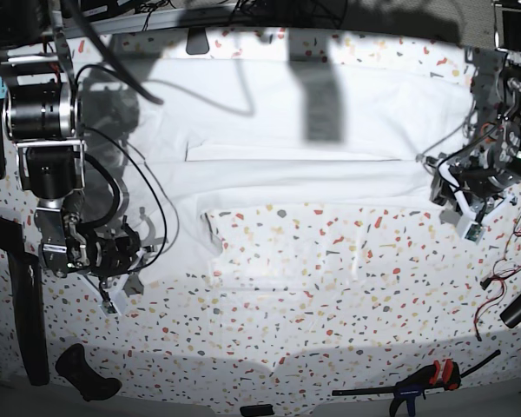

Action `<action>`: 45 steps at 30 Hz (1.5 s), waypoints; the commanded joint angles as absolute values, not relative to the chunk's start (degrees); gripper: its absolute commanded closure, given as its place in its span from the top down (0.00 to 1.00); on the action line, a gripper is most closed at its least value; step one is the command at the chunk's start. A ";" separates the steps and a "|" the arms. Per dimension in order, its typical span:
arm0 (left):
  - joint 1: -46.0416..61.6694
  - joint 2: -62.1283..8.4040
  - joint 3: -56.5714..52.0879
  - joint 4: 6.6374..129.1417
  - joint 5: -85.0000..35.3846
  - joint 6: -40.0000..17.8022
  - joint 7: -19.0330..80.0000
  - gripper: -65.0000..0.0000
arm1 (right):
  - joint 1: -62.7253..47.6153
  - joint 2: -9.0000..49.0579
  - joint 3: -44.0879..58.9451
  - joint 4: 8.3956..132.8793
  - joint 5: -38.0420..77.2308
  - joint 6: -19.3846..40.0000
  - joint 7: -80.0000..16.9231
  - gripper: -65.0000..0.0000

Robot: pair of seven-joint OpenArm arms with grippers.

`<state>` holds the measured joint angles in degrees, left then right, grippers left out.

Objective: Fold the T-shirt properly
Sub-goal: 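Grasp the folded edge with both grippers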

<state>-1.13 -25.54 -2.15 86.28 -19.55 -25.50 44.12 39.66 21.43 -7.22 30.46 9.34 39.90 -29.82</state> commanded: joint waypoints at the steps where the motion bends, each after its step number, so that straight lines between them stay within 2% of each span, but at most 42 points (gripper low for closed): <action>1: -2.22 -26.39 -2.55 86.98 -20.05 -25.47 43.22 0.28 | 40.60 21.74 -7.20 30.61 8.91 40.00 -31.11 0.00; 19: -2.24 -26.39 -2.55 87.22 -20.10 -25.45 43.22 0.28 | 40.60 21.74 -7.20 30.63 8.93 40.00 -31.11 0.00; 24: -2.24 -26.39 -2.55 88.55 -20.78 -25.19 43.46 0.14 | 40.60 21.74 -7.20 30.61 8.93 40.00 -31.11 0.00; 33: -2.20 -26.41 -2.55 90.11 -22.61 -24.84 44.64 0.12 | 40.60 21.76 -7.20 30.61 8.93 40.00 -31.83 0.00; 36: -2.20 -26.41 -2.55 90.11 -22.59 -24.84 45.41 0.00 | 40.60 21.76 -7.20 30.63 8.93 40.00 -32.01 0.00; 45: -2.04 -27.07 -2.55 90.11 -22.59 -24.86 47.09 0.00 | 40.45 21.98 -7.20 31.92 8.95 40.00 -32.40 0.00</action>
